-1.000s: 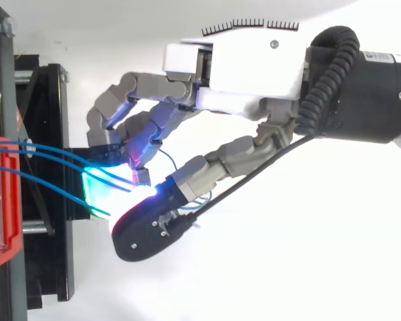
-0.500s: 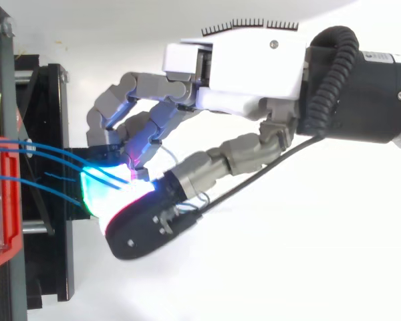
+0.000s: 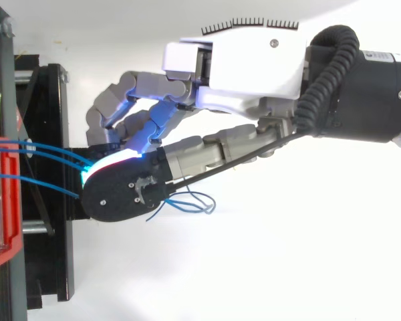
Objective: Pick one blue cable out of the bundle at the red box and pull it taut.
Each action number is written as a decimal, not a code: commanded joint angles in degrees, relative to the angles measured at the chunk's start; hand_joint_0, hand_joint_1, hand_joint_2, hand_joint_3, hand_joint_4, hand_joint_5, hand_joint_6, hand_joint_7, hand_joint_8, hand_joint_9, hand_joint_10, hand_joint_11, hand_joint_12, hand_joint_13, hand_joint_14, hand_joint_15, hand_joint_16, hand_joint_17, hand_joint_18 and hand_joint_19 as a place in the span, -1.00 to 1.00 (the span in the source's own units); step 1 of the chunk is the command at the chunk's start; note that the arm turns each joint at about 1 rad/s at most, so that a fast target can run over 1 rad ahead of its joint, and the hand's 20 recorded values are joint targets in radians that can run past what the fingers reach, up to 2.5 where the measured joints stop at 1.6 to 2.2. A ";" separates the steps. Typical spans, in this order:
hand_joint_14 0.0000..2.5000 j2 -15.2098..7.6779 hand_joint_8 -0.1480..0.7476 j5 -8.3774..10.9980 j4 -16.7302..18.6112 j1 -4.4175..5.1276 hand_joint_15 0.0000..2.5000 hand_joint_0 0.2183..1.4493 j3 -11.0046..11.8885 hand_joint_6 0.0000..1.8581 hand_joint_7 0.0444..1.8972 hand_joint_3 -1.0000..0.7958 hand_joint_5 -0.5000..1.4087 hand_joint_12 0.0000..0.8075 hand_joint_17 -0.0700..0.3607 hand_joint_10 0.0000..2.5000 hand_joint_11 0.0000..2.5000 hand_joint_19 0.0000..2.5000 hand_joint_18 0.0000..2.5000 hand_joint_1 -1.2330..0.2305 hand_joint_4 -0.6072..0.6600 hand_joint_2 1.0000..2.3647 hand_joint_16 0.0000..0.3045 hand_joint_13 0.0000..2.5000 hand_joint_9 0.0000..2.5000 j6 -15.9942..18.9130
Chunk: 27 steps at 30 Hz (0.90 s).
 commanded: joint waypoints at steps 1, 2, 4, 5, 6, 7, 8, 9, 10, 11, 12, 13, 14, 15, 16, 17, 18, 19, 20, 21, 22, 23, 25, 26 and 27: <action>-0.99 -0.06 0.03 -0.02 0.00 -0.03 -0.75 -0.41 -0.02 -0.01 0.04 -0.09 -0.68 -0.05 -0.15 -0.99 -0.18 -0.79 -0.64 -0.13 0.05 -0.97 -0.67 -0.61 -0.28 0.02; -0.99 0.02 0.04 -0.02 0.00 -0.03 -0.75 -0.41 -0.02 -0.01 0.03 -0.08 -0.68 -0.05 -0.15 -0.99 -0.19 -0.79 -0.64 -0.14 0.05 -0.97 -0.67 -0.61 -0.28 0.02; -0.99 -0.06 0.03 -0.02 0.00 -0.03 -0.75 -0.40 0.07 0.00 0.00 -0.08 -0.68 -0.05 -0.15 -0.99 -0.17 -0.80 -0.63 -0.19 0.08 -0.97 -0.67 -0.61 -0.28 0.02; -0.99 0.02 0.02 -0.02 0.00 -0.03 -0.75 -0.39 -0.02 0.00 0.00 -0.09 -0.68 -0.05 -0.15 -0.99 -0.17 -0.80 -0.63 -0.20 0.08 -0.97 -0.67 -0.61 -0.28 -0.07; -0.99 -0.06 0.03 -0.02 0.00 -0.03 -0.75 -0.38 -0.02 0.00 0.00 -0.09 -0.68 -0.05 -0.15 -0.99 -0.17 -0.81 -0.63 -0.24 0.10 -0.97 -0.67 -0.61 -0.28 -0.07; -0.99 0.02 0.03 -0.02 0.00 -0.03 -0.76 -0.37 -0.02 0.00 -0.01 -0.11 -0.68 -0.05 -0.15 -0.99 -0.17 -0.81 -0.63 -0.27 0.11 -0.97 -0.67 -0.60 -0.28 -0.07; -0.99 0.02 0.03 -0.02 0.00 -0.03 -0.76 -0.35 -0.02 0.00 0.00 -0.13 -0.68 -0.05 -0.15 -0.99 -0.16 -0.81 -0.62 -0.31 0.11 -0.98 -0.67 -0.60 -0.28 -0.16; -0.99 0.02 0.02 -0.02 0.00 -0.03 -0.76 -0.33 -0.02 0.00 0.00 -0.17 -0.68 -0.05 -0.15 -0.99 -0.16 -0.82 -0.62 -0.33 0.11 -0.98 -0.67 -0.60 -0.28 -0.07; -0.99 -0.06 0.03 -0.02 0.00 -0.03 -0.76 -0.32 -0.02 -0.01 0.01 -0.20 -0.68 -0.05 -0.15 -0.99 -0.16 -0.82 -0.61 -0.34 0.11 -0.98 -0.67 -0.60 -0.28 -0.16; -0.99 0.02 0.03 -0.02 0.00 -0.03 -0.76 -0.31 -0.02 -0.01 0.01 -0.21 -0.68 -0.05 -0.15 -0.99 -0.16 -0.82 -0.61 -0.36 0.10 -0.98 -0.67 -0.60 -0.28 -0.16; -0.99 0.02 0.02 -0.02 0.00 -0.03 -0.77 -0.26 -0.02 -0.01 0.04 -0.29 -0.68 -0.05 -0.15 -0.99 -0.17 -0.84 -0.61 -0.40 0.08 -0.99 -0.67 -0.60 -0.28 -0.16; -0.99 -0.06 0.03 -0.02 0.00 -0.12 -0.77 -0.23 -0.02 -0.01 0.02 -0.35 -0.68 -0.05 -0.15 -0.99 -0.17 -0.85 -0.60 -0.41 0.06 -0.99 -0.67 -0.59 -0.28 -0.07; -0.99 -0.06 0.03 -0.02 0.00 -0.21 -0.78 -0.22 0.07 -0.01 0.02 -0.37 -0.68 -0.05 -0.15 -0.99 -0.17 -0.85 -0.60 -0.42 0.06 -0.99 -0.67 -0.59 -0.28 -0.07; -0.99 0.02 0.02 -0.02 0.00 -0.21 -0.78 -0.17 -0.02 -0.01 0.02 -0.44 -0.68 -0.05 -0.15 -0.99 -0.17 -0.87 -0.59 -0.43 0.06 -1.00 -0.67 -0.59 -0.28 -0.16; -0.99 -0.06 0.01 -0.02 0.00 -0.21 -0.79 -0.16 -0.02 -0.01 0.00 -0.44 -0.68 -0.06 -0.16 -0.99 -0.17 -0.87 -0.58 -0.44 0.05 -1.00 -0.67 -0.59 -0.28 -0.16; -0.99 -0.06 0.01 -0.02 0.00 -0.21 -0.79 -0.16 -0.02 -0.01 -0.01 -0.44 -0.68 -0.06 -0.16 -0.99 -0.17 -0.87 -0.58 -0.44 0.05 -1.00 -0.67 -0.59 -0.28 -0.16; -0.99 0.02 0.01 -0.02 0.00 -0.21 -0.79 -0.17 -0.02 -0.01 -0.03 -0.44 -0.68 -0.06 -0.16 -0.99 -0.17 -0.88 -0.58 -0.44 0.06 -1.00 -0.68 -0.59 -0.28 -0.16; -0.99 0.02 0.00 -0.02 0.00 -0.21 -0.78 -0.19 -0.02 -0.01 -0.06 -0.44 -0.67 -0.06 -0.16 -0.99 -0.17 -0.88 -0.58 -0.45 0.08 -1.00 -0.68 -0.59 -0.28 -0.16; -0.99 0.02 0.01 -0.02 0.00 -0.21 -0.79 -0.20 -0.02 -0.01 -0.06 -0.44 -0.67 -0.06 -0.16 -0.99 -0.18 -0.88 -0.58 -0.46 0.08 -1.00 -0.68 -0.59 -0.28 -0.16; -0.99 -0.06 0.01 -0.02 0.00 -0.29 -0.78 -0.23 -0.02 -0.01 -0.04 -0.44 -0.67 -0.07 -0.16 -0.99 -0.16 -0.87 -0.58 -0.47 0.10 -1.00 -0.68 -0.59 -0.28 -0.24; -0.99 0.02 0.00 -0.02 0.00 -0.29 -0.78 -0.26 0.07 -0.01 -0.02 -0.44 -0.67 -0.07 -0.16 -0.99 -0.17 -0.87 -0.58 -0.50 0.10 -1.00 -0.68 -0.59 -0.28 -0.24; -0.99 0.02 0.00 -0.02 0.00 -0.38 -0.78 -0.32 -0.02 -0.01 -0.01 -0.44 -0.67 -0.07 -0.16 -0.99 -0.17 -0.87 -0.58 -0.51 0.10 -1.00 -0.68 -0.59 -0.28 -0.24; -0.99 0.02 0.02 -0.02 0.00 -0.38 -0.77 -0.46 -0.02 0.00 -0.01 -0.44 -0.67 -0.05 -0.14 -0.99 -0.17 -0.86 -0.57 -0.53 0.10 -1.00 -0.67 -0.59 -0.28 -0.24; -0.99 0.02 0.04 -0.02 0.00 -0.38 -0.77 -0.49 -0.02 0.00 -0.02 -0.44 -0.67 -0.03 -0.13 -0.99 -0.17 -0.86 -0.58 -0.52 0.10 -1.00 -0.66 -0.59 -0.27 -0.24; -0.99 -0.06 0.06 -0.02 0.00 -0.38 -0.77 -0.55 -0.02 0.00 -0.04 -0.44 -0.67 -0.01 -0.11 -0.99 -0.16 -0.86 -0.57 -0.51 0.11 -1.00 -0.65 -0.59 -0.27 -0.24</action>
